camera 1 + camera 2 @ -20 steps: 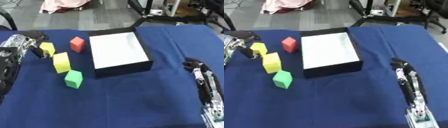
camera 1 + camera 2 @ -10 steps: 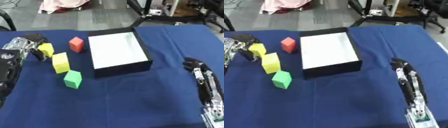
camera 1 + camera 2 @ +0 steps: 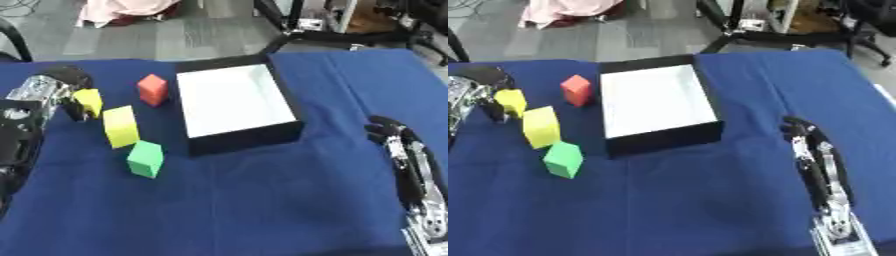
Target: Pick up objects on the table and place them in the box.
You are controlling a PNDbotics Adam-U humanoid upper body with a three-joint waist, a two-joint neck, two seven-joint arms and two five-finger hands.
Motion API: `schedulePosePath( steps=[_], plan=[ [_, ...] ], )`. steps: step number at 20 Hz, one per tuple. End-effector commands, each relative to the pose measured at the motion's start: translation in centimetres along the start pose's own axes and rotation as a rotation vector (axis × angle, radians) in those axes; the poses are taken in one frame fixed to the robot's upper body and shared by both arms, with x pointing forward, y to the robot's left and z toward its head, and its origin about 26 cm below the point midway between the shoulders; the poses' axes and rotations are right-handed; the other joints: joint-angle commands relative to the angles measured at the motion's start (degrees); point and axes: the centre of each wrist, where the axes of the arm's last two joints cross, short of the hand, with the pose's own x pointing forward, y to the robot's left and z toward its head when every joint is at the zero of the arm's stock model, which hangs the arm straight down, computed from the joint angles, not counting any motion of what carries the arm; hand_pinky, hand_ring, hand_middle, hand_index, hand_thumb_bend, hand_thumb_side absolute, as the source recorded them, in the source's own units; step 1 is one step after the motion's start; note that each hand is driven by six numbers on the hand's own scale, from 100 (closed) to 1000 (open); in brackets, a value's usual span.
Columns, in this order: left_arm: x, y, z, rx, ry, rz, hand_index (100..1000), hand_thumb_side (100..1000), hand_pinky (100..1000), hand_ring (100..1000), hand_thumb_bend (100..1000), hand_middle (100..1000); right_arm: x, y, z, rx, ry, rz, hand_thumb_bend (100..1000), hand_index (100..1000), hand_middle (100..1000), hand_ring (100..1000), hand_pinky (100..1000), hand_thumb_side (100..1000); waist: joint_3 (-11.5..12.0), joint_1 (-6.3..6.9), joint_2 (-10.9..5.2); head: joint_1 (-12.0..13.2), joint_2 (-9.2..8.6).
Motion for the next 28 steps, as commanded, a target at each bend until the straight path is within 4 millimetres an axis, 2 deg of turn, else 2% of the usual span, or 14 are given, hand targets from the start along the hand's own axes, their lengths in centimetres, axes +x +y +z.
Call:
schedulePosePath(
  steps=[1, 4, 6, 10, 14, 20, 26, 28],
  plan=[
    [-1.8, 4.3, 0.8, 0.159, 0.006, 0.007, 639, 123, 717, 480, 244, 463, 0.4, -0.3, -0.3, 0.003, -0.018, 0.005, 100, 791, 782, 798, 818, 841, 0.19, -0.29, -1.42, -0.05, -0.09],
    [-1.1, 7.1, 1.6, 0.269, -0.062, 0.018, 636, 139, 721, 478, 223, 458, 0.4, -0.3, -0.3, 0.004, -0.019, 0.005, 100, 791, 783, 798, 818, 840, 0.26, -0.23, -1.53, -0.13, -0.09],
    [0.1, 8.8, 2.1, 0.331, -0.144, 0.02, 638, 147, 726, 481, 224, 460, 0.4, -0.3, -0.3, 0.005, -0.019, 0.005, 100, 791, 782, 798, 818, 840, 0.18, -0.21, -1.58, -0.05, -0.09],
    [3.8, 11.5, 3.4, 0.403, -0.358, -0.027, 651, 151, 746, 494, 236, 474, 0.4, -0.3, -0.3, 0.007, -0.019, 0.004, 100, 791, 782, 798, 819, 841, -0.28, -0.12, -1.6, 0.06, -0.09],
    [8.8, 13.0, 4.7, 0.421, -0.605, -0.086, 657, 162, 754, 501, 230, 481, 0.4, -0.2, -0.3, 0.01, -0.019, 0.002, 100, 791, 782, 798, 819, 841, -0.77, -0.05, -1.59, 0.19, -0.09],
    [14.0, 12.8, 6.0, 0.368, -0.831, -0.182, 687, 215, 776, 533, 256, 518, 0.3, -0.1, -0.3, 0.013, -0.017, -0.002, 100, 791, 782, 798, 819, 842, -1.47, -0.19, -1.56, 0.12, -0.09],
    [16.4, 10.1, 5.4, 0.265, -0.895, -0.237, 745, 256, 795, 590, 292, 590, 0.4, 0.0, -0.4, 0.017, -0.021, -0.007, 100, 791, 782, 799, 819, 843, -1.64, -0.24, -1.44, 0.09, -0.09],
    [16.8, 9.1, 5.0, 0.252, -0.893, -0.231, 791, 312, 803, 626, 348, 632, 0.4, 0.1, -0.4, 0.018, -0.021, -0.009, 100, 791, 782, 799, 819, 843, -1.72, -0.27, -1.4, 0.12, -0.09]
  ],
)
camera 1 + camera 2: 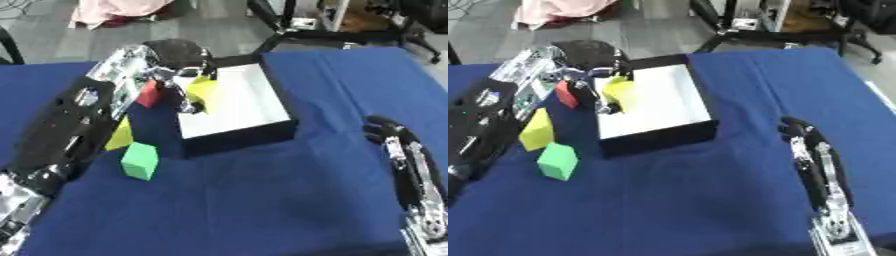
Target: Pick up objects on the table and place them in the box.
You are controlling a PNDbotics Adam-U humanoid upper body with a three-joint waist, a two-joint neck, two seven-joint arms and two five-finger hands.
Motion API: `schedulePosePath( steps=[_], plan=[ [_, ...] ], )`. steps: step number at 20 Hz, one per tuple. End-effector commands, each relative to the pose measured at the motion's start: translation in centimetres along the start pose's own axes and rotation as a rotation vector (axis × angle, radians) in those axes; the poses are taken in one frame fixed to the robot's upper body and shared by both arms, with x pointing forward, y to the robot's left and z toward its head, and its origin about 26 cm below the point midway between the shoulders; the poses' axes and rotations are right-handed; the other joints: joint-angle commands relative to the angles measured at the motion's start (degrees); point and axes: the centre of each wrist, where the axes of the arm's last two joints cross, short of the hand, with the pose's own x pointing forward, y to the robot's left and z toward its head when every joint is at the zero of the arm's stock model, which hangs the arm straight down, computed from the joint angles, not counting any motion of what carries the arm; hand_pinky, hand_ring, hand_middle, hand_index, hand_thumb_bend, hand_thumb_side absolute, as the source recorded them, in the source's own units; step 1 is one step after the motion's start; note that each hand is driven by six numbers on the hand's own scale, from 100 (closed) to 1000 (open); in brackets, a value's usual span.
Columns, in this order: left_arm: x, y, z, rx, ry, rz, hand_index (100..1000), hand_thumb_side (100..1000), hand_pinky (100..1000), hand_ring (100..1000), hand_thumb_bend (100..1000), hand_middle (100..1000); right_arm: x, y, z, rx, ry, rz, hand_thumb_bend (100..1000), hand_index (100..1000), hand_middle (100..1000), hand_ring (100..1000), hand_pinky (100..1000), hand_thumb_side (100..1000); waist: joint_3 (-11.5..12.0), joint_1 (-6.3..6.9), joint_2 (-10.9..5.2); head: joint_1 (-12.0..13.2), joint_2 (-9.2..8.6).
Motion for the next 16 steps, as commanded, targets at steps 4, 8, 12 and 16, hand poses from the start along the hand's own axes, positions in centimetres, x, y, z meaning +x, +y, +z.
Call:
schedulePosePath(
  steps=[4, 8, 12, 16],
  plan=[
    [0.3, -1.0, -0.7, 0.017, 0.03, -0.036, 868, 475, 851, 748, 507, 761, 0.4, -0.1, -0.5, 0.008, -0.022, -0.001, 100, 791, 782, 799, 819, 843, -0.33, -0.3, -1.36, 0.12, -0.09],
    [-0.2, -1.2, -0.3, 0.044, 0.069, -0.086, 921, 651, 893, 822, 801, 843, 0.4, -0.1, -0.5, 0.007, -0.023, -0.002, 100, 791, 782, 799, 819, 842, -0.37, -0.25, -1.4, 0.02, -0.09],
    [-2.1, 0.6, 1.8, 0.122, 0.131, -0.098, 918, 648, 880, 793, 719, 817, 0.4, -0.1, -0.4, 0.004, -0.02, 0.001, 100, 791, 782, 799, 820, 842, -0.1, -0.19, -1.53, -0.18, -0.09],
    [-4.6, 3.6, 5.7, 0.199, 0.206, -0.035, 891, 623, 865, 754, 627, 775, 0.3, -0.3, -0.4, 0.002, -0.017, 0.007, 100, 791, 782, 799, 820, 842, 0.49, 0.05, -1.73, -0.44, -0.09]
  ],
)
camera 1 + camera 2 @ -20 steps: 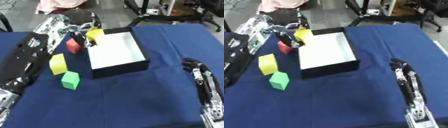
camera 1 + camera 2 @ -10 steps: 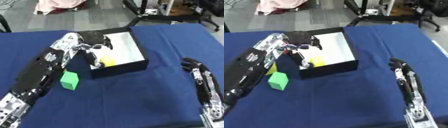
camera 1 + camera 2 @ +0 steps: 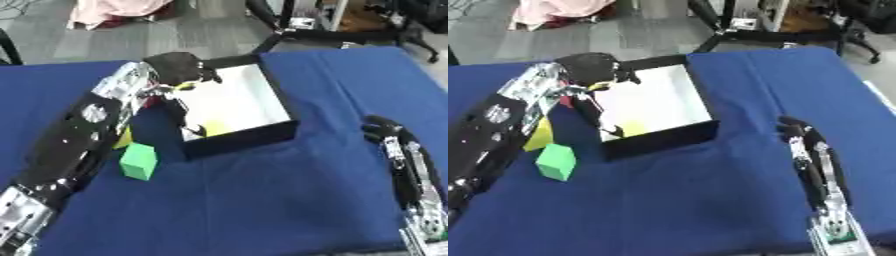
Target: Pick up objects on the table and place them in the box.
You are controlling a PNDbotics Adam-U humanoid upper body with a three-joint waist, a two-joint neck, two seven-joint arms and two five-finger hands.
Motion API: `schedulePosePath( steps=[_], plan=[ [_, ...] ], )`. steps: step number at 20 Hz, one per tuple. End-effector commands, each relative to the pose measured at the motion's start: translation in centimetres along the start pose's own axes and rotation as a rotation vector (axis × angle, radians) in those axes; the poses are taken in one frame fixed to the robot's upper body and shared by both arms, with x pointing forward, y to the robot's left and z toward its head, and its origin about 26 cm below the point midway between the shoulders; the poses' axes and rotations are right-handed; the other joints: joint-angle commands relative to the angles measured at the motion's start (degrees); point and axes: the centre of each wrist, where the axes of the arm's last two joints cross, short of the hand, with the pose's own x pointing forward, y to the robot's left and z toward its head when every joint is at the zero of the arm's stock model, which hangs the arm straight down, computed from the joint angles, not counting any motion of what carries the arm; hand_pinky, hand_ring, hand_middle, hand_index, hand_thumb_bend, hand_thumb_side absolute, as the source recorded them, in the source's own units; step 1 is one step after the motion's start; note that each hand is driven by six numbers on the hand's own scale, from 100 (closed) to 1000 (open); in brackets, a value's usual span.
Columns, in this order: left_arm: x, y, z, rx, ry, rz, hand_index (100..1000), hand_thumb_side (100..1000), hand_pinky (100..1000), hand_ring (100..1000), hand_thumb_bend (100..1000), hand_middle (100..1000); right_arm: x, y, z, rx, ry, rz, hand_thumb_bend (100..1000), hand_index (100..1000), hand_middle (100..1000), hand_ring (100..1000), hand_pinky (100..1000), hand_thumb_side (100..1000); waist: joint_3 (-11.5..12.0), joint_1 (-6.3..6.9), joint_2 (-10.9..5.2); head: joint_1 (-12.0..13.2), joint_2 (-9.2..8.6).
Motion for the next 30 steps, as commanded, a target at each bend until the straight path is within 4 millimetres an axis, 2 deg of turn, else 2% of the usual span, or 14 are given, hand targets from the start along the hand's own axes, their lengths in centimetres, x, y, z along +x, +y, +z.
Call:
schedulePosePath(
  steps=[1, 4, 6, 11, 14, 19, 30],
  plan=[
    [-3.3, 3.9, 3.2, 0.067, 0.073, 0.028, 890, 623, 865, 753, 621, 774, 0.3, -0.4, -0.4, 0.001, -0.017, 0.014, 100, 791, 782, 799, 820, 842, 0.31, 0.12, -1.78, -0.33, -0.1],
    [-5.1, 5.1, 6.2, 0.022, 0.098, 0.072, 892, 627, 867, 753, 609, 775, 0.3, -0.6, -0.3, -0.001, -0.014, 0.021, 100, 791, 782, 799, 820, 843, 0.77, 0.42, -1.89, -0.57, -0.1],
    [-6.0, 5.0, 8.1, -0.042, 0.118, 0.093, 892, 632, 867, 754, 616, 775, 0.2, -0.7, -0.3, -0.003, -0.013, 0.026, 100, 791, 781, 799, 820, 843, 1.01, 0.64, -1.92, -0.75, -0.1],
    [-7.4, 1.7, 11.8, -0.32, 0.156, 0.157, 896, 657, 864, 754, 681, 775, 0.2, -0.8, -0.3, -0.005, -0.013, 0.032, 100, 792, 781, 799, 820, 844, 1.21, 0.96, -1.86, -1.17, -0.1],
    [-8.0, -0.1, 13.2, -0.451, 0.194, 0.187, 901, 676, 861, 758, 726, 780, 0.2, -0.9, -0.3, -0.009, -0.012, 0.034, 100, 792, 781, 799, 820, 844, 1.32, 0.97, -1.84, -1.21, -0.1],
    [-8.8, -2.4, 13.7, -0.551, 0.259, 0.22, 903, 692, 858, 759, 760, 781, 0.2, -0.8, -0.4, -0.007, -0.015, 0.032, 100, 792, 781, 799, 820, 843, 1.63, 0.78, -1.87, -1.33, -0.1],
    [-8.5, -6.3, 12.1, -0.649, 0.256, 0.243, 902, 674, 852, 753, 779, 776, 0.2, -0.8, -0.3, -0.009, -0.012, 0.029, 100, 792, 781, 799, 821, 844, 1.7, 0.31, -1.89, -1.47, -0.1]
  ],
)
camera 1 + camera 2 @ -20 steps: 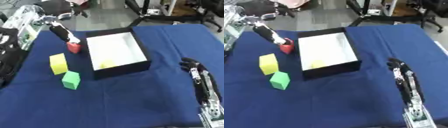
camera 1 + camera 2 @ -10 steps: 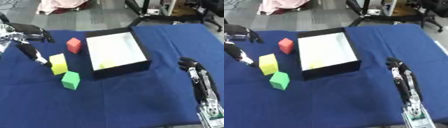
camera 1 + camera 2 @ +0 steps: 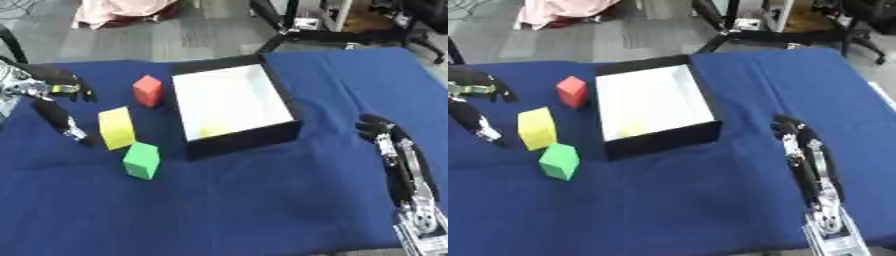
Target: Pick up objects on the table and place them in the box.
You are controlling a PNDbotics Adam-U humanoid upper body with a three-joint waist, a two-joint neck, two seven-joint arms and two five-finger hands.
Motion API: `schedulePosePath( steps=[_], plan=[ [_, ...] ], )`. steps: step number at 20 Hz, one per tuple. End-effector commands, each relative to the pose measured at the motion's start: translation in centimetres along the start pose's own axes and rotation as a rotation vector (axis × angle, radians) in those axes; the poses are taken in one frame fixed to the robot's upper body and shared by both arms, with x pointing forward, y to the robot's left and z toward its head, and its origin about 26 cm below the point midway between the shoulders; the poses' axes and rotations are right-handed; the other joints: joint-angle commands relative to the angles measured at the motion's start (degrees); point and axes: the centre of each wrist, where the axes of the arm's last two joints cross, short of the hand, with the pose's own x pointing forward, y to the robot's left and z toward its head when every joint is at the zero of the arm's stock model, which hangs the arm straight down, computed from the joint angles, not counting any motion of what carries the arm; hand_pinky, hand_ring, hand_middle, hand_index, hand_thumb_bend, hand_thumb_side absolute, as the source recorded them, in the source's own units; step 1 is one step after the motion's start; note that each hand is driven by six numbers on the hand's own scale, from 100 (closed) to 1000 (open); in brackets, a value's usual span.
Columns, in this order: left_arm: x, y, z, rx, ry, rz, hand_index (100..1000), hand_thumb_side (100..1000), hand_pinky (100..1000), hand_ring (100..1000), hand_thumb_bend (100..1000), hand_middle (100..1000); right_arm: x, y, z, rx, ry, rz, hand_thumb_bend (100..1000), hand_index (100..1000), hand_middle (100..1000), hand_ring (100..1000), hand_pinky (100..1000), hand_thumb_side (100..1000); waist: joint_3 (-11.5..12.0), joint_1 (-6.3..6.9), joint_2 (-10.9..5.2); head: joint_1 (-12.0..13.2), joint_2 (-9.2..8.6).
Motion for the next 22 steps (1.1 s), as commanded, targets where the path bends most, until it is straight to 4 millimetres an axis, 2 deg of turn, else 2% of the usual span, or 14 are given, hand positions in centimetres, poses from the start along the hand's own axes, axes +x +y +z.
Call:
schedulePosePath(
  steps=[1, 14, 22],
  plan=[
    [-0.6, 0.6, 0.2, -0.004, 0.011, -0.021, 901, 673, 851, 752, 777, 775, 0.4, -0.6, -0.4, 0.0, -0.019, 0.017, 100, 792, 780, 799, 821, 844, -0.01, 0.12, -1.86, -0.06, -0.1],
    [0.1, -0.7, -2.4, 0.203, 0.08, 0.003, 872, 638, 828, 713, 742, 736, 0.3, -0.4, -0.4, 0.002, -0.017, 0.011, 100, 792, 780, 799, 822, 845, -0.06, -0.07, -1.86, -0.13, -0.1],
    [1.3, -1.1, -3.9, 0.265, 0.05, 0.023, 808, 606, 795, 636, 673, 643, 0.3, -0.4, -0.4, 0.004, -0.017, 0.008, 100, 792, 780, 798, 822, 847, -0.3, -0.12, -1.83, -0.06, -0.1]
  ],
)
